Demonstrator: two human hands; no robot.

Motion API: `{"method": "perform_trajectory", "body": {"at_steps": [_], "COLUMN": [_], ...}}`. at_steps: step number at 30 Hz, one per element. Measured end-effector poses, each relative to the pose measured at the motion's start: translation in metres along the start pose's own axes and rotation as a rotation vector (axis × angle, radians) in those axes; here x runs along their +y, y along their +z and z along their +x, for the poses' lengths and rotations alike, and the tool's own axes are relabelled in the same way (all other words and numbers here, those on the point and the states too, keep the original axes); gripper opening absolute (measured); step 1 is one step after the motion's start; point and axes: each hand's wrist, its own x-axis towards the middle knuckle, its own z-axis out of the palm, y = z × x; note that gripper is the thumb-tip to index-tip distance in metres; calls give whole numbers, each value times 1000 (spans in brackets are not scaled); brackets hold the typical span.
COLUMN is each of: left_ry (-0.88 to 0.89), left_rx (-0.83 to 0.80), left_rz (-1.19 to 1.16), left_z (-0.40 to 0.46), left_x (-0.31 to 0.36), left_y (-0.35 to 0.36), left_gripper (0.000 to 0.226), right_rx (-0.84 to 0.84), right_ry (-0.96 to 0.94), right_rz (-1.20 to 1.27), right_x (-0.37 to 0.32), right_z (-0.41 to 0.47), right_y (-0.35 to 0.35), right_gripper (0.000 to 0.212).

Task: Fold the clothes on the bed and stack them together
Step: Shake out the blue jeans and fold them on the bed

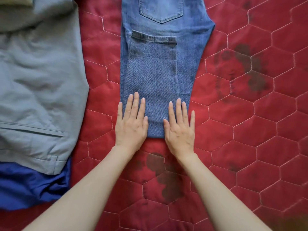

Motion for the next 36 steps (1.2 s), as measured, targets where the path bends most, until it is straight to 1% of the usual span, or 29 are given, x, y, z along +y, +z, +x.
{"method": "perform_trajectory", "body": {"at_steps": [3,7,11,14,16,19,21,23,25,27,28,31,34,36], "left_ry": [38,129,112,131,138,129,119,115,70,-45,-118,-270,-321,-379], "left_rx": [-12,-64,-82,-80,-60,-38,6,79,174,262,275,205,92,42], "left_rz": [75,126,142,155,129,63,-31,-211,-372,-440,-453,-481,-536,-586], "left_z": [21,86,155,170,166,153,147,145,152,164,170,181,182,181], "left_x": [3,0,-21,-27,-26,-28,-30,-34,-44,-60,-67,-84,-85,-81], "left_y": [-5,-9,-16,-17,-17,-17,-18,-24,-32,-40,-44,-53,-58,-62], "left_gripper": [57,62,64,66,65,61,60,56,50,41,36,22,17,21], "right_rx": [1,0,0,16,58,133,120,59,9,-19,-27,-89,-119,-99], "right_ry": [-24,5,3,19,-7,-81,-102,-119,-173,-260,-313,-431,-415,-372], "right_rz": [21,15,10,1,38,130,175,177,142,96,81,143,311,501], "right_x": [1,-1,-2,-8,-15,-25,-28,-30,-32,-38,-41,-52,-53,-48], "right_z": [1,1,1,9,28,85,134,180,216,241,249,263,266,261], "right_y": [2,2,0,-6,-13,-26,-34,-40,-43,-46,-48,-51,-54,-61], "right_gripper": [54,54,54,53,51,47,48,50,54,57,58,53,43,35]}}
